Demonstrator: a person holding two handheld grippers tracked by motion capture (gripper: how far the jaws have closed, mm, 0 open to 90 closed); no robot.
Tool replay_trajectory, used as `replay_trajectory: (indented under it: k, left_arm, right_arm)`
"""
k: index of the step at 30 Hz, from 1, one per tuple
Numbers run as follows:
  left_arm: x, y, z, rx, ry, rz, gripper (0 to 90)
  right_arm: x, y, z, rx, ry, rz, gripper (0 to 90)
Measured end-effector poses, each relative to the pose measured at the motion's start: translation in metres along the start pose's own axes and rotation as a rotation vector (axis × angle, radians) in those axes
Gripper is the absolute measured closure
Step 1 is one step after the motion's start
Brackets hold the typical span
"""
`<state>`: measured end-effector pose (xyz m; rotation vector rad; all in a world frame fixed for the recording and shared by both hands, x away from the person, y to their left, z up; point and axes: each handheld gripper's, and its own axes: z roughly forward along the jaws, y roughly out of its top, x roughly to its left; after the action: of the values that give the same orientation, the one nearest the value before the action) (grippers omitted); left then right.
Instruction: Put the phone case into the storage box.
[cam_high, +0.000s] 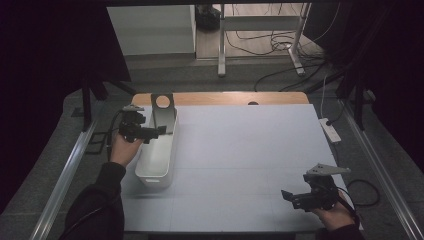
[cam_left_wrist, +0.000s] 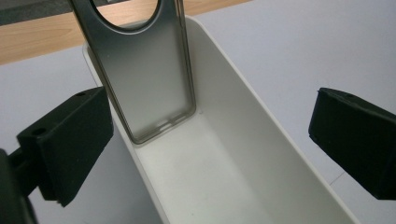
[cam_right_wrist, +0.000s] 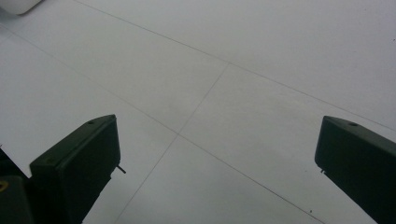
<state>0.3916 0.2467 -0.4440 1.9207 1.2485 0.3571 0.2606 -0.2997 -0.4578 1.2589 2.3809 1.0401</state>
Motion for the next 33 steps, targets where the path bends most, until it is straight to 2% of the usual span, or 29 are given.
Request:
replay_trajectory:
  k: [20, 33]
  left_arm:
    - [-0.028, -0.010, -0.013, -0.012, -0.035, 0.061, 0.3]
    - [-0.041, -0.020, -0.023, -0.021, -0.068, 0.065, 0.2]
  right_arm:
    - [0.000, 0.000, 0.000, 0.000, -0.003, 0.001, 0.3]
    - [0.000, 0.000, 0.000, -0.001, -0.002, 0.004, 0.0]
